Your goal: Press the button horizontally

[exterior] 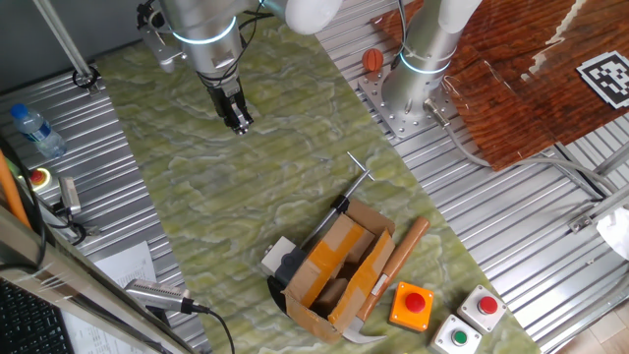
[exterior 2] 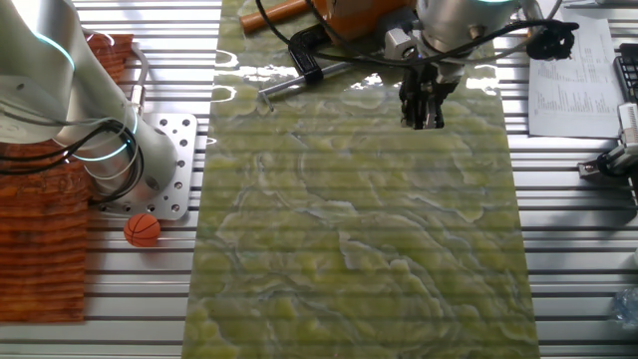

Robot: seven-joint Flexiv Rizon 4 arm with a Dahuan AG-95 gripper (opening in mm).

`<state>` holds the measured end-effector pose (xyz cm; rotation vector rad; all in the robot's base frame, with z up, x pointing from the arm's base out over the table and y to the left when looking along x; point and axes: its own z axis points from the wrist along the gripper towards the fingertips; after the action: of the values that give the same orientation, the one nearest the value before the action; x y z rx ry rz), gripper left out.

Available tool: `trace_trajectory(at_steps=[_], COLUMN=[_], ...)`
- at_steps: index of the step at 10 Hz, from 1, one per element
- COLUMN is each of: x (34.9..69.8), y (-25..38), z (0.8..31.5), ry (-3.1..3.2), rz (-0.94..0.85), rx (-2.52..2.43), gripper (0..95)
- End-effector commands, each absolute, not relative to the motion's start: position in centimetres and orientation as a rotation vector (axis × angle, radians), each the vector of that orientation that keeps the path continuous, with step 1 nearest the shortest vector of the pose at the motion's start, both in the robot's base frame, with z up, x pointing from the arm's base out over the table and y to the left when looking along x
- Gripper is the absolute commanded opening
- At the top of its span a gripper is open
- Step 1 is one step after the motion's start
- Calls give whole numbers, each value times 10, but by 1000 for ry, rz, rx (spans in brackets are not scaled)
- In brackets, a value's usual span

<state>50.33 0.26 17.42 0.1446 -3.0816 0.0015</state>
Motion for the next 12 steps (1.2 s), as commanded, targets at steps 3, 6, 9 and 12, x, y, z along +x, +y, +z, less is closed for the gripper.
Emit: trace_trajectory(at_steps=[3, 6, 9, 12], x=[507, 517, 531, 549], y=[4, 4, 5, 13], z=[176, 173, 161, 149], ry=[-3078, -3069, -3070, -3026], rz=[34, -8, -149, -221], rx=[149, 210, 215, 251], gripper=[0, 0, 0, 0])
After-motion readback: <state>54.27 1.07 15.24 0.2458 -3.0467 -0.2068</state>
